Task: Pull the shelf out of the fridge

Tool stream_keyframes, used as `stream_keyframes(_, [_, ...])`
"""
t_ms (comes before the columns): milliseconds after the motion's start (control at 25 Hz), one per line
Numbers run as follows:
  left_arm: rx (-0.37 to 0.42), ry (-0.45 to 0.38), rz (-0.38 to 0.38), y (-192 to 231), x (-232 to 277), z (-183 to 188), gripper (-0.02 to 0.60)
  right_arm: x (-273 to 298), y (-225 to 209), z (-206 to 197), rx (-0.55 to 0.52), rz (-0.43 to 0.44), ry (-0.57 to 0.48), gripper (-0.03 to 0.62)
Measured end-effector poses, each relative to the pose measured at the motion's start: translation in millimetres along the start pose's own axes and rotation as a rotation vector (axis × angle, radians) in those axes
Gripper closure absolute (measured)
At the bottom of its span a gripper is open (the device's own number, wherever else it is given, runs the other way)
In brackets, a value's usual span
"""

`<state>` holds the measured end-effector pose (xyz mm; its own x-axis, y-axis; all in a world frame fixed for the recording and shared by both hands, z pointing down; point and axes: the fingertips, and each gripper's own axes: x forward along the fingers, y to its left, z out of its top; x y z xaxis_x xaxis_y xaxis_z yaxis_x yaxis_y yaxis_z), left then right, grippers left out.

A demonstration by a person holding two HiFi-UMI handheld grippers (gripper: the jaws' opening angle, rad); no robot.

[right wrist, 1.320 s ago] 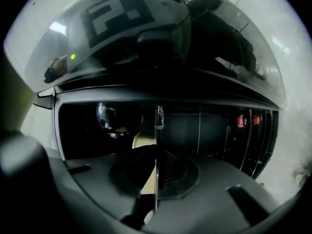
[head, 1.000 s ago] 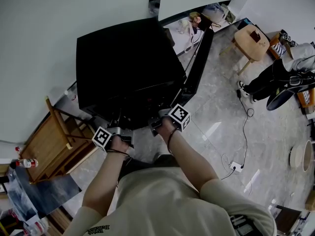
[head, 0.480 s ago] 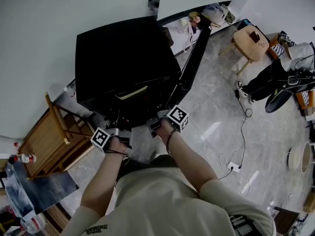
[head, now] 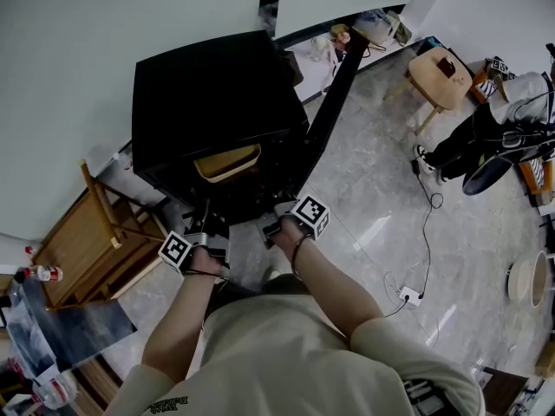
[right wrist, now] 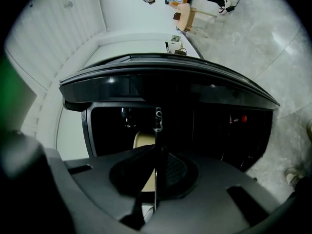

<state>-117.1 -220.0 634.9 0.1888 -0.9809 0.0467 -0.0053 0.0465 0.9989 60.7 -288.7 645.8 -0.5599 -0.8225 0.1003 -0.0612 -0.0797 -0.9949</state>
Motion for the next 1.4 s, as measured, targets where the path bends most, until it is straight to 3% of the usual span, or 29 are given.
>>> stream_keyframes(960, [0.060,0.024,-0.029,-6.1,-63.7,-34.1,0.569,-69.3,-0.7,-22.3,-0.017,0.073,0.079,0.591])
stream_keyframes(1400, [0.067,0.023,-0.061,-35.1,-98.0,-51.5,0.568,-103.1,28.9,-35.5,-0.006,0.084,0.142,0.591])
